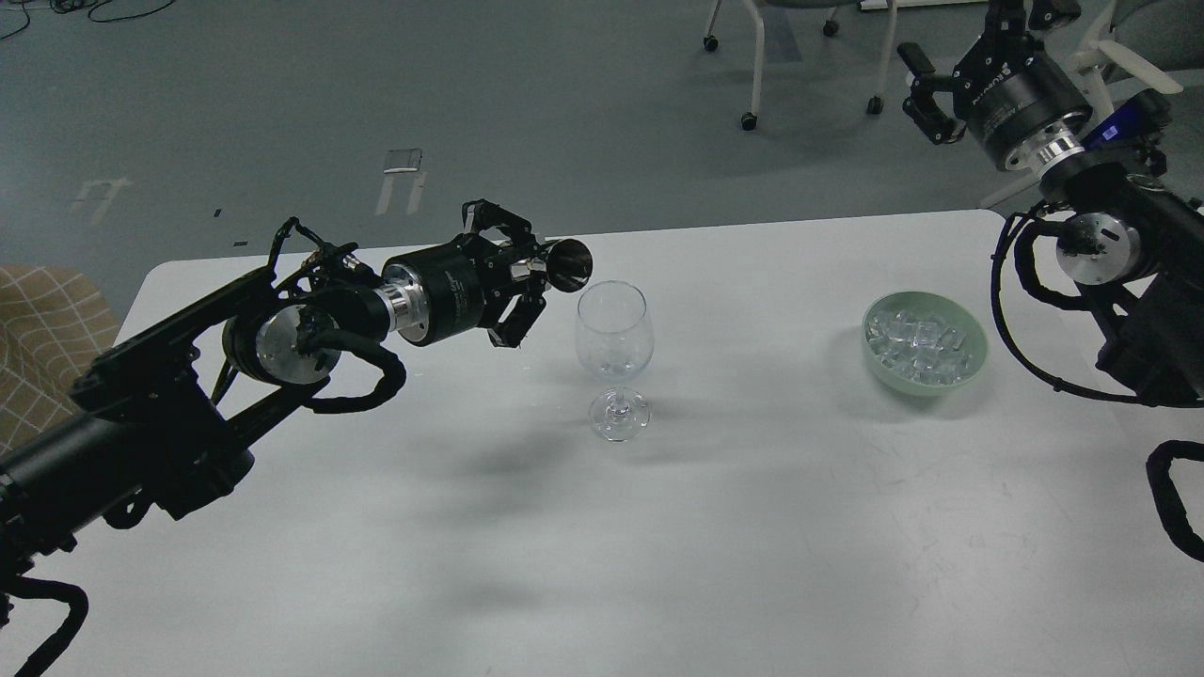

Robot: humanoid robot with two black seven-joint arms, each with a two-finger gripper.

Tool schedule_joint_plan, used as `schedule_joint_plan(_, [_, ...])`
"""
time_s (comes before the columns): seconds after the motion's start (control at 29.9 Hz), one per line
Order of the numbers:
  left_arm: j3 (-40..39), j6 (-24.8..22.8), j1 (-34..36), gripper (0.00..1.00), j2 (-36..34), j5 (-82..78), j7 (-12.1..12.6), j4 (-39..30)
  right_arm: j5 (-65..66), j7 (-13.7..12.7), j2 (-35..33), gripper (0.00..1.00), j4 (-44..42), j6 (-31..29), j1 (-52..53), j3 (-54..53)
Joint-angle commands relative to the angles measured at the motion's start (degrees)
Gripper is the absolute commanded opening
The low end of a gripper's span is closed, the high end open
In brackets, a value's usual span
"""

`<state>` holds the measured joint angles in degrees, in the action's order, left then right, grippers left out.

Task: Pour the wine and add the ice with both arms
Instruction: 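Tilt the jigger with the left gripper to pour into the glass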

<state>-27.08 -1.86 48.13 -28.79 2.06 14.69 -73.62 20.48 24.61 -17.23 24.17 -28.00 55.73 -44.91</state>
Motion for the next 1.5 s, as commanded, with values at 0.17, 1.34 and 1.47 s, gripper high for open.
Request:
schedule_joint_plan(0.17, [-0.3, -0.1, 0.0, 0.07, -0.5, -1.7, 0.3, 0.0, 0.0, 0.0, -0.1, 1.00, 0.0, 0.0, 0.1, 0.0])
schedule_joint_plan(1.34, [-0.1, 1.1, 1.5, 0.06, -0.9, -7.7, 0.3, -2.5, 0.0, 0.1, 0.0, 1.00, 0.0, 0.0, 0.1, -0.3])
schedule_joint_plan(1.47, [0.0, 2.1, 1.5, 0.06, -0.6, -8.5, 0.3, -3.6, 0.0, 0.1, 0.1, 1.00, 0.0, 0.0, 0.1, -0.3])
